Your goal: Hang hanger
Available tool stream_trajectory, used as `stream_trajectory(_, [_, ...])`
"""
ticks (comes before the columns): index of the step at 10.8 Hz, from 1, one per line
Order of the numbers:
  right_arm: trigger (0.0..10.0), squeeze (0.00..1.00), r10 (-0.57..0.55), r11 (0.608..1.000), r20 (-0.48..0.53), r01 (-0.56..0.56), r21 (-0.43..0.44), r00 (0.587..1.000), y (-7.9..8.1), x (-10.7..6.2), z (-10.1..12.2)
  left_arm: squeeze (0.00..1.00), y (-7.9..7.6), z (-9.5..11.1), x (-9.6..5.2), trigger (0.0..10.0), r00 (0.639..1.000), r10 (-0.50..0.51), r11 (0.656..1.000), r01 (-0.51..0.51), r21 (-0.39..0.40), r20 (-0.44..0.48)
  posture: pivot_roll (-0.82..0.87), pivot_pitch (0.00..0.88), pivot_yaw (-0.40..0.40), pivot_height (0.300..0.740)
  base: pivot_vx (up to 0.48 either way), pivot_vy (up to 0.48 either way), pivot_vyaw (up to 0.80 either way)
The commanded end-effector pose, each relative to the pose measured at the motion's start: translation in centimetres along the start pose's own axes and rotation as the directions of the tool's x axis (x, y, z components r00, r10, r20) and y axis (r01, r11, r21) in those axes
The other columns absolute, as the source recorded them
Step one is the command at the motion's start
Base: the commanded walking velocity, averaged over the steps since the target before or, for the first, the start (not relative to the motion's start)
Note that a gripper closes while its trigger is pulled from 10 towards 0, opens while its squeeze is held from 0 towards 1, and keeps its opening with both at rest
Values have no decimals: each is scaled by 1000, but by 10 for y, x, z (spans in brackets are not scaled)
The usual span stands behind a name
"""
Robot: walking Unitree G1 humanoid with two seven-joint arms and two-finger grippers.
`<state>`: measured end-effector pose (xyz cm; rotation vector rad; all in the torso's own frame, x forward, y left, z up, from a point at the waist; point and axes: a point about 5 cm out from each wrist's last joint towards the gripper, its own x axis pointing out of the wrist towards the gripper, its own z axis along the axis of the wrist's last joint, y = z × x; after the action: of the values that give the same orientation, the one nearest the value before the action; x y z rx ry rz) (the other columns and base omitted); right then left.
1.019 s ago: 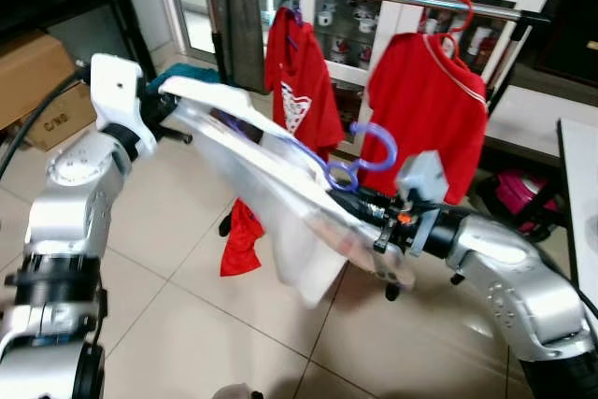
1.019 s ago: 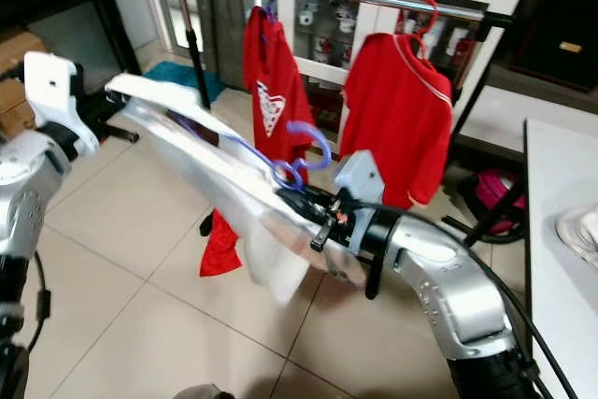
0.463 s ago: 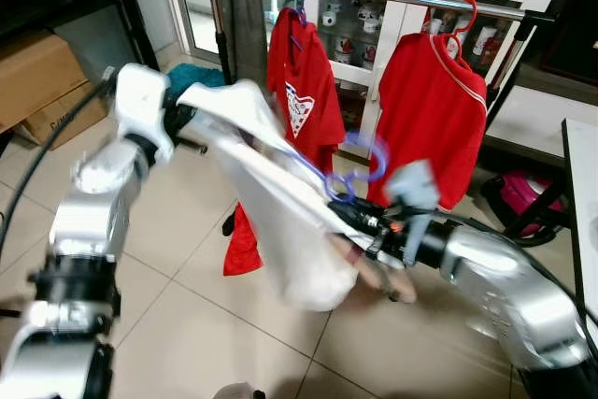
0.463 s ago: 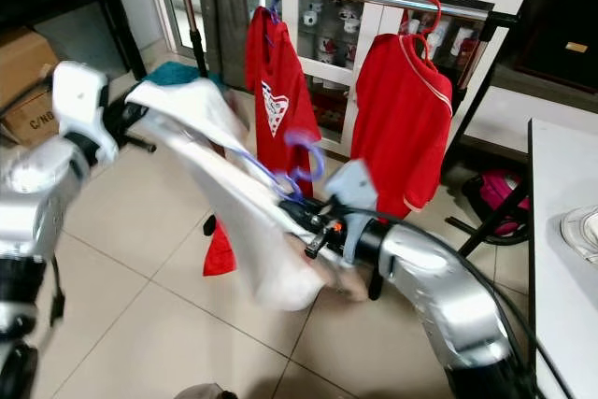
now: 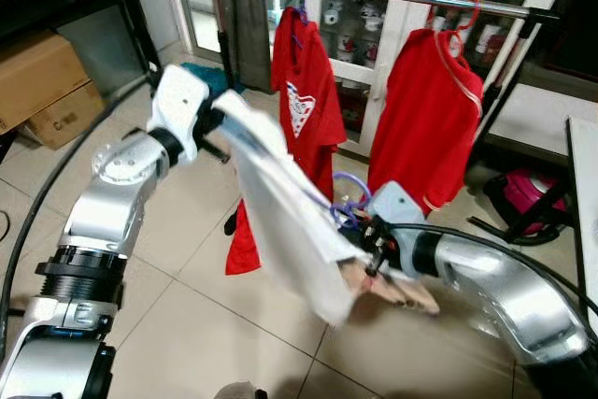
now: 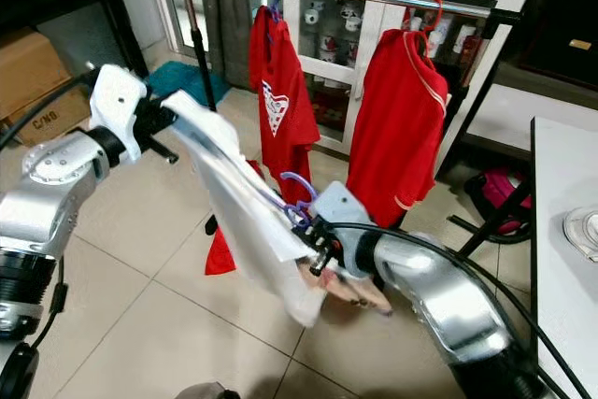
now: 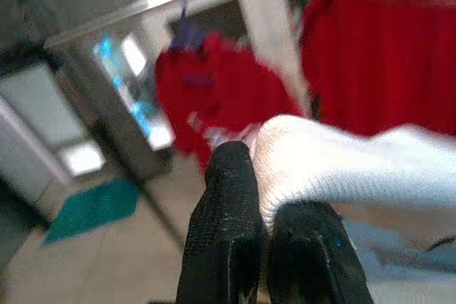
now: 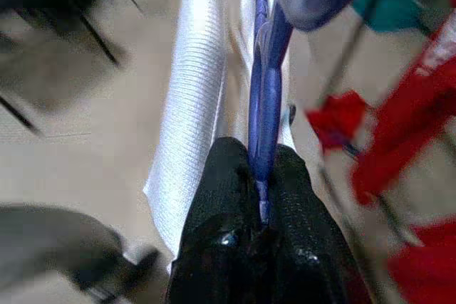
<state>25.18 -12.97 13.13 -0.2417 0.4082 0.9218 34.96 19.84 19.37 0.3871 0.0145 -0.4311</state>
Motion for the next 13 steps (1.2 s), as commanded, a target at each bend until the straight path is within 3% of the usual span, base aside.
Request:
stream_trajectory(1, [0, 0, 25, 998, 78, -29, 52, 997, -5, -17, 8, 0, 31, -8, -11, 0, 988, 139, 989, -135, 65, -62, -30, 0, 55, 740, 0, 0, 0])
stream_trajectory(2, [0, 0, 65, 997, 135, -71, 38, 989, -7, -29, 15, 0, 47, -22, -19, 0, 969, 210, 975, -197, 103, -133, -35, 0, 60, 740, 0, 0, 0])
stream_trajectory(4, [0, 0, 173, 981, 248, -190, 46, 953, 3, -41, 24, 0, 56, -37, -25, 0, 948, 255, 966, -241, 93, -191, -43, 0, 64, 740, 0, 0, 0])
stream_trajectory(5, [0, 0, 167, 976, 324, -204, 81, 931, 4, -43, 30, 0, 51, -40, -23, 0, 957, 232, 973, -228, 39, -175, -47, 0, 65, 740, 0, 0, 0])
stream_trajectory(6, [0, 0, 58, 983, 372, -119, 142, 926, -4, -33, 37, 0, 30, -32, -13, 0, 988, 119, 990, -126, -70, -96, -45, 0, 60, 740, 0, 0, 0])
stream_trajectory(7, [0, 0, 57, 975, 434, -144, 170, 899, 3, -20, 45, 0, 14, -29, -6, 0, 994, 96, 984, -104, -147, -59, -40, 0, 57, 740, 0, 0, 0])
stream_trajectory(8, [0, 0, 37, 975, 472, -136, 177, 881, 4, -17, 50, 0, 9, -28, -4, 0, 995, 85, 982, -91, -163, -46, -35, 0, 52, 740, 0, 0, 0])
stream_trajectory(9, [0, 0, -162, 955, 552, -11, 296, 818, -8, -5, 66, 0, -20, -16, 1, 0, 997, -62, 977, 68, -200, 36, -34, 0, 54, 740, 0, 0, 0])
stream_trajectory(10, [0, 0, -296, 925, 567, 83, 370, 769, -16, 4, 74, 0, -50, 0, 3, 0, 971, -205, 948, 228, -220, 124, -31, 0, 53, 740, 0, 0, 0])
stream_trajectory(11, [0, 0, -486, 855, 559, 231, 465, 672, -29, 10, 80, 0, -81, 22, 3, 0, 910, -347, 888, 397, -233, 229, -28, 0, 50, 740, 0, 0, 0])
stream_trajectory(13, [0, 0, -642, 756, 543, 332, 564, 541, -46, 4, 79, 0, -93, 33, -9, 0, 846, -456, 827, 518, -219, 276, -22, 0, 48, 740, 0, 0, 0])
